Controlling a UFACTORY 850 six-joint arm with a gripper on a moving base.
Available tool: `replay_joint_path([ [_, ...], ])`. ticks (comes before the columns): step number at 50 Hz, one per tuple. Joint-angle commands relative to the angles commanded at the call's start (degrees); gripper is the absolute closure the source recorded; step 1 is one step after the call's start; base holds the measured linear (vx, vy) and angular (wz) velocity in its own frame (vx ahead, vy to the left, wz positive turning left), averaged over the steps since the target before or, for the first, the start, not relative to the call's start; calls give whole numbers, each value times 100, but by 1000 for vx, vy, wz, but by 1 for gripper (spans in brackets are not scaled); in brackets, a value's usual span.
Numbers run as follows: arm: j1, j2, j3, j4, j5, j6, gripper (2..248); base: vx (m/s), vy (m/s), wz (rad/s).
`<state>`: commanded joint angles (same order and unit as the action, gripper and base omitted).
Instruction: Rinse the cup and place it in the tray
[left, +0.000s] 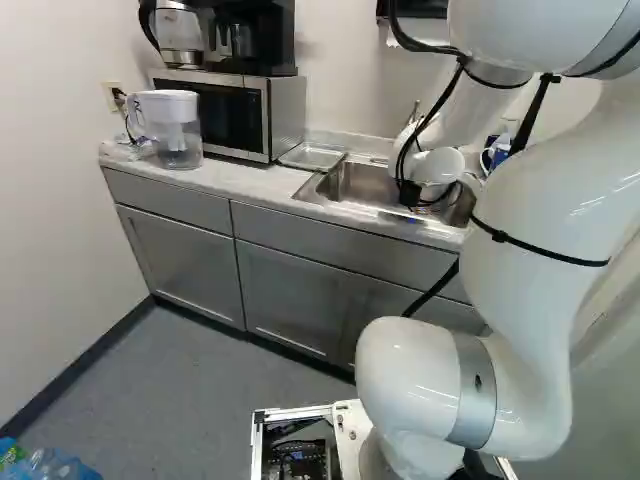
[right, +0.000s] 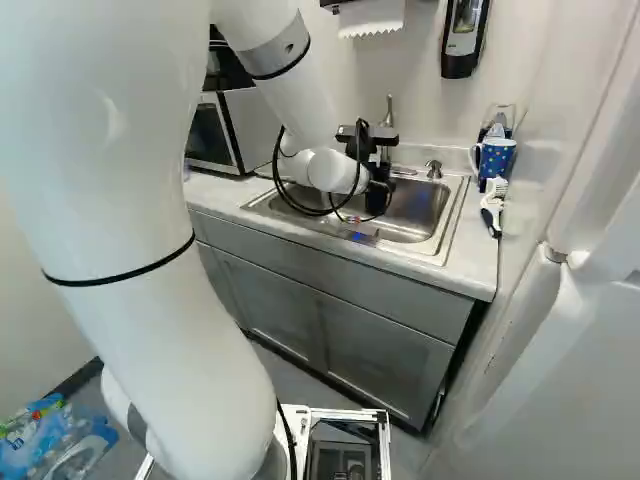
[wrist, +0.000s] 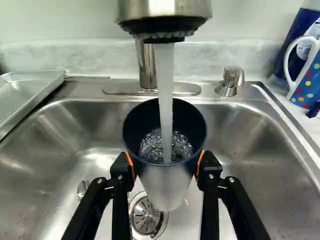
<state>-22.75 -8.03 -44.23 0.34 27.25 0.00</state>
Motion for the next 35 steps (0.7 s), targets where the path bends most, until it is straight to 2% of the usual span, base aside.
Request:
replay_joint_path([
  [35, 0, 0, 0, 0, 0, 0, 124, 0, 0, 0],
])
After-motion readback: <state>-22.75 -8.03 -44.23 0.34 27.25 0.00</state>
